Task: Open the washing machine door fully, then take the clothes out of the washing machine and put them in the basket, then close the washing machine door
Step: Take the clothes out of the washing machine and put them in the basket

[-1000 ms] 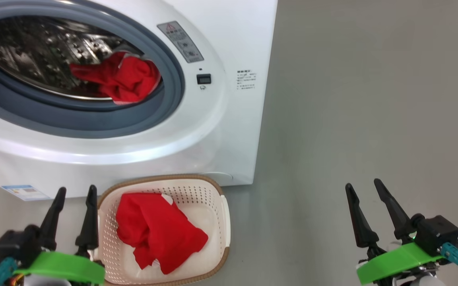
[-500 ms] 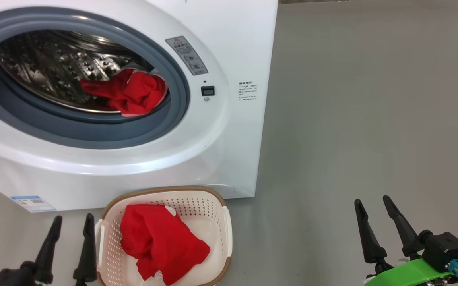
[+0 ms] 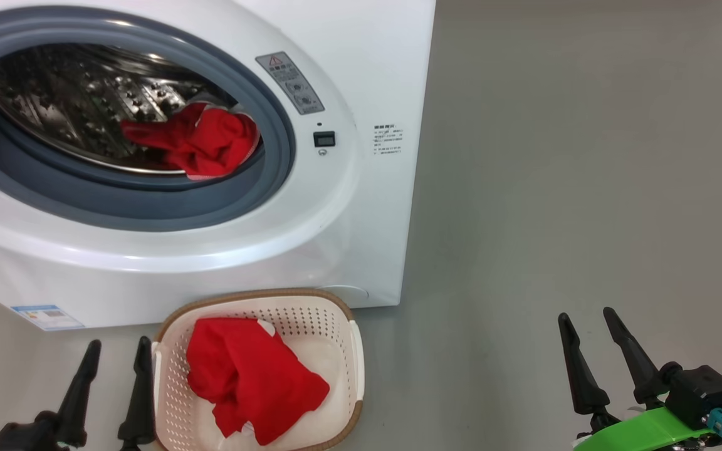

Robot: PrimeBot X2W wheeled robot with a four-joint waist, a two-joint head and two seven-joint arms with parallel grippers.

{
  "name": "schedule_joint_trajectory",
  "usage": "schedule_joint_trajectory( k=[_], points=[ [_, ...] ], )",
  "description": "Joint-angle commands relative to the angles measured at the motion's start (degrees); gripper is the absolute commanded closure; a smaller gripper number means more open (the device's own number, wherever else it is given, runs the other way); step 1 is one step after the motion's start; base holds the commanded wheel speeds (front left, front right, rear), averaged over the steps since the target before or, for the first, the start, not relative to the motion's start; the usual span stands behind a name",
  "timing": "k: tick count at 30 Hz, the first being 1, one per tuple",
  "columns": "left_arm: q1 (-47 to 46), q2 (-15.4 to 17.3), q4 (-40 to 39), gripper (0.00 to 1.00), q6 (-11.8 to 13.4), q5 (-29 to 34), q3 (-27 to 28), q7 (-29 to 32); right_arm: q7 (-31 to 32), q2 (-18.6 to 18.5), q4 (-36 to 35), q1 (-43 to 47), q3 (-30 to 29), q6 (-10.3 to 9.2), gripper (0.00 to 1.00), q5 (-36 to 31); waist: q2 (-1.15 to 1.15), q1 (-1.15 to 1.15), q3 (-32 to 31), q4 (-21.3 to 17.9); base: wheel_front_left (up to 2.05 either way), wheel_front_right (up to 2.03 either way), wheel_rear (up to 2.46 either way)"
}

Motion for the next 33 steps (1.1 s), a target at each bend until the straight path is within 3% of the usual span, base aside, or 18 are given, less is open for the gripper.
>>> schedule_joint_trajectory(
  k=[1,5,12,29,33],
  points=[
    [-2.2,1.0,-0.9,0.00,0.0,-0.5,1.4,-0.3,-0.4,-0.3,-1.6,-0.7,1.4,0.36,0.00,-0.3,0.00,0.00,0.6,0.0,0.00,0.00,0.00],
    [-4.8,2.0,0.5,0.00,0.0,-1.0,-0.2,-0.3,-0.4,-0.3,-1.9,-1.4,2.0,0.36,0.00,0.1,0.00,0.00,2.3,0.0,0.00,0.00,0.00],
    [-17.2,6.4,5.1,0.00,0.0,-2.8,-3.1,-0.3,-0.4,-0.3,-2.7,-4.5,3.1,0.36,0.00,1.0,0.00,0.00,8.5,-1.1,0.00,0.00,0.00],
    [-45.5,18.9,31.0,0.00,0.0,-7.9,-12.2,-0.3,-0.4,-0.3,-4.9,-10.4,6.2,0.36,0.00,4.9,0.00,0.00,21.8,-10.0,0.00,0.00,0.00],
    [-51.2,22.0,36.3,0.00,0.0,-8.4,-16.7,-0.3,-0.4,-0.3,-5.9,-11.3,6.0,0.36,0.00,5.1,0.00,0.00,24.7,-11.4,0.00,0.00,0.00]
  ],
)
